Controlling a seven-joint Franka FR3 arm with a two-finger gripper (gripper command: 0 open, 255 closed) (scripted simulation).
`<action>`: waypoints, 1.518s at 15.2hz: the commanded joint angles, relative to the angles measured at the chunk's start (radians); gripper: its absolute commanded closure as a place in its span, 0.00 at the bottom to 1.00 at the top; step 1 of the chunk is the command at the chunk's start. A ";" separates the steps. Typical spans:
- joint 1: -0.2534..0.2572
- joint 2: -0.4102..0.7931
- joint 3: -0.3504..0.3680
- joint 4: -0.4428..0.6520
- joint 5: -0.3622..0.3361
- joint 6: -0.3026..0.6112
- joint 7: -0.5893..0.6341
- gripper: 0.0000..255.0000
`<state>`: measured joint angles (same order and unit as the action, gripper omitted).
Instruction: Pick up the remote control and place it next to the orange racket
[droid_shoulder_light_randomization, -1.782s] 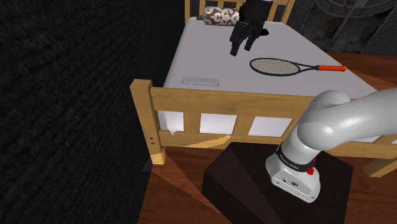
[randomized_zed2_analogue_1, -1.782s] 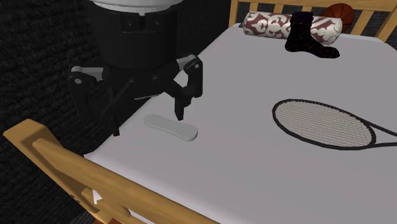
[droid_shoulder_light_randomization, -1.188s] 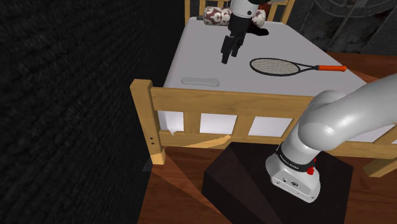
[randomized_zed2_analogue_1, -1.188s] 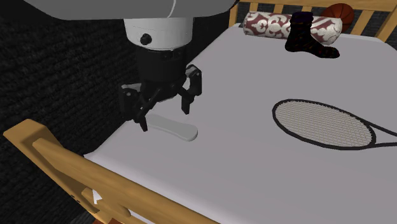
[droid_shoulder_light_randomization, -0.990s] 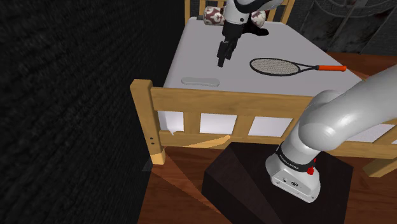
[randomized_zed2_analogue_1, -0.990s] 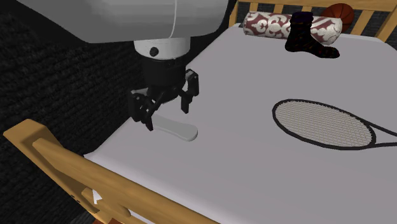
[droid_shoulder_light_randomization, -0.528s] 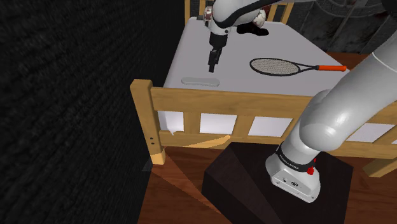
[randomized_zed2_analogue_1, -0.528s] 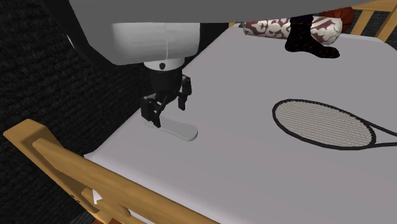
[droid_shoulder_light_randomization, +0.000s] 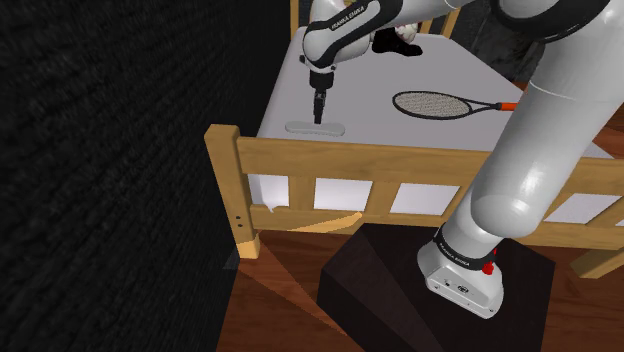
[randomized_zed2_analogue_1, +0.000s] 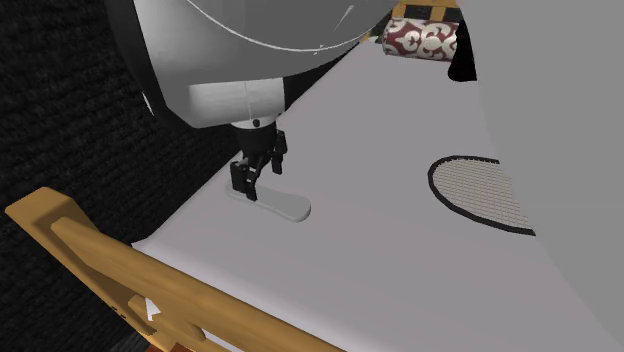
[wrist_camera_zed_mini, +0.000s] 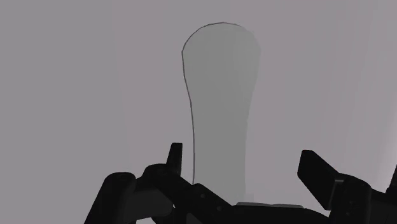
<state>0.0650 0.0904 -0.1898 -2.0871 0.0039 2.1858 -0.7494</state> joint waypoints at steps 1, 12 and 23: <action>-0.002 0.057 0.003 0.039 0.003 0.014 -0.040 0.00; -0.006 0.113 0.005 0.001 0.017 0.106 -0.049 0.00; -0.006 0.113 0.005 0.001 0.017 0.106 -0.049 1.00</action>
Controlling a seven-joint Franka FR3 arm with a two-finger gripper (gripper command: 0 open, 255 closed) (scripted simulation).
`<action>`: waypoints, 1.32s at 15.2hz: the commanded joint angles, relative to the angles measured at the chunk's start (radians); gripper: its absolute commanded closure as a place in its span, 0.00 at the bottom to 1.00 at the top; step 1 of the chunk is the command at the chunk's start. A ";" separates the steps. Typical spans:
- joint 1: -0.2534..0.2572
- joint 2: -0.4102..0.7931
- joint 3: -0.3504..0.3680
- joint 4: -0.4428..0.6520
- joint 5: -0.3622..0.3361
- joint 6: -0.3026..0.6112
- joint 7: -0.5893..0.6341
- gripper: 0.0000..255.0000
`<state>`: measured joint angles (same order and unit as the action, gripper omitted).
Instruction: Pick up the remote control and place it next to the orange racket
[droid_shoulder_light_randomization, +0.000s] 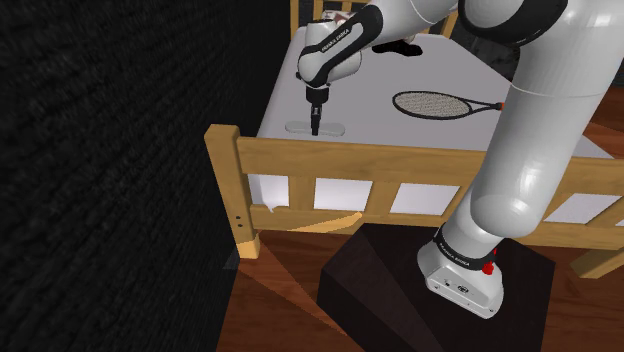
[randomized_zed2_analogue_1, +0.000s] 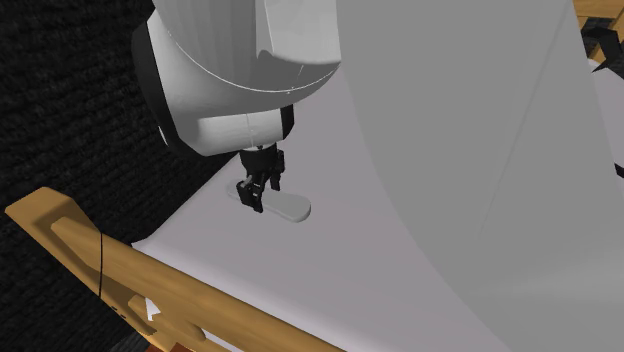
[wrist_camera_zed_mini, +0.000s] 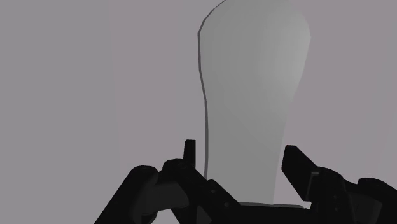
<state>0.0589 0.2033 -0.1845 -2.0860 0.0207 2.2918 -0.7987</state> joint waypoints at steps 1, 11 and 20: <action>0.000 0.000 0.000 0.000 0.000 0.000 0.000 1.00; 0.003 -0.058 -0.003 0.041 -0.014 -0.098 0.008 1.00; 0.006 -0.108 -0.004 0.104 -0.025 -0.210 0.014 1.00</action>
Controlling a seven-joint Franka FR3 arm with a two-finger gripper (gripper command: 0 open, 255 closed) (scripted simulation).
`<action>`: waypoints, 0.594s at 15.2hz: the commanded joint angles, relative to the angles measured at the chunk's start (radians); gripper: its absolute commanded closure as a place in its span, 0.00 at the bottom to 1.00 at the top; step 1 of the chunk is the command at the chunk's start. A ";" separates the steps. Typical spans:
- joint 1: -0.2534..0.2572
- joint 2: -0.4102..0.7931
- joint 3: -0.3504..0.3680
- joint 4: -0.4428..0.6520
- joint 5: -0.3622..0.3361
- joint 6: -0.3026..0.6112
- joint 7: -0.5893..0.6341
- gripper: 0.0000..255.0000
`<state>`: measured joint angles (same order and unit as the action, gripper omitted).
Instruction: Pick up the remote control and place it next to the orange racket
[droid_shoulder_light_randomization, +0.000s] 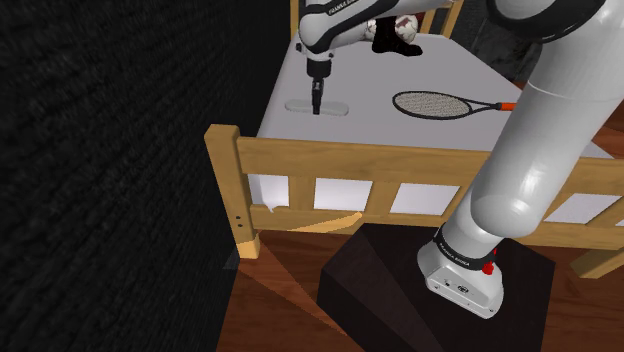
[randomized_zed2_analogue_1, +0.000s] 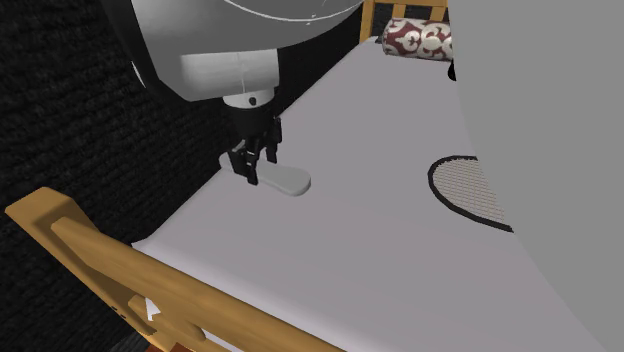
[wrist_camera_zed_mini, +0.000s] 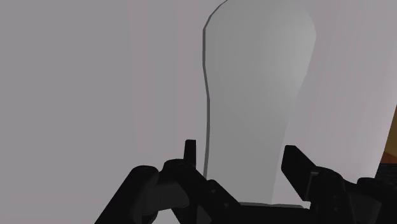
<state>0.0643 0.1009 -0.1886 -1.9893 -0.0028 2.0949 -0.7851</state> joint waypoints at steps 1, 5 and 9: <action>0.000 -0.011 0.000 0.016 -0.002 -0.026 0.001 1.00; 0.001 -0.027 0.000 0.050 -0.006 -0.077 0.002 1.00; -0.029 -0.141 -0.030 -0.087 -0.031 -0.050 -0.046 1.00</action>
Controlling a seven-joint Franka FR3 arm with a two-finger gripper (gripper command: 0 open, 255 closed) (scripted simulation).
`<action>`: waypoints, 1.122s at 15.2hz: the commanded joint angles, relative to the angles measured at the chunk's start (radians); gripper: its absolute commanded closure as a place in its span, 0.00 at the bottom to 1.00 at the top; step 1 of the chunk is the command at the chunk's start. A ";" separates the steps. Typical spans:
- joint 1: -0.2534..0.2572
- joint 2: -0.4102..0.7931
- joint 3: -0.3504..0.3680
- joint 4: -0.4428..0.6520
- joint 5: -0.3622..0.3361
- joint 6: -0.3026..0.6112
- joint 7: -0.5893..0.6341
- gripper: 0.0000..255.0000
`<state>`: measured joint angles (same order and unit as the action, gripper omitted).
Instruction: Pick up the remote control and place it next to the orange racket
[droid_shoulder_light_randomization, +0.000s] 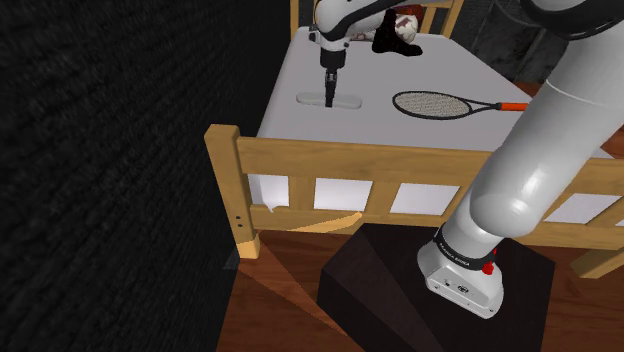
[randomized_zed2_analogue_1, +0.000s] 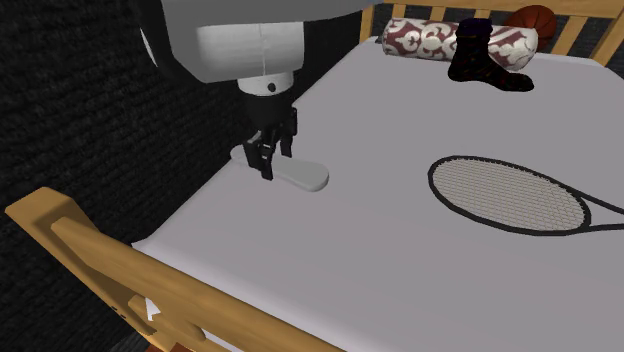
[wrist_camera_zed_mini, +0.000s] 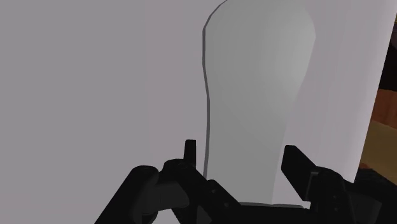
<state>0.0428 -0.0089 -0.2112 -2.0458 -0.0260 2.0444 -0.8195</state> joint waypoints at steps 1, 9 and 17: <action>-0.016 -0.058 -0.016 -0.061 -0.015 0.005 -0.024 1.00; -0.094 -0.263 -0.092 -0.268 -0.087 0.018 -0.135 1.00; -0.196 -0.434 -0.187 -0.402 -0.181 -0.002 -0.268 1.00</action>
<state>-0.1410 -0.4205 -0.3887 -2.4381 -0.1952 2.0514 -1.0713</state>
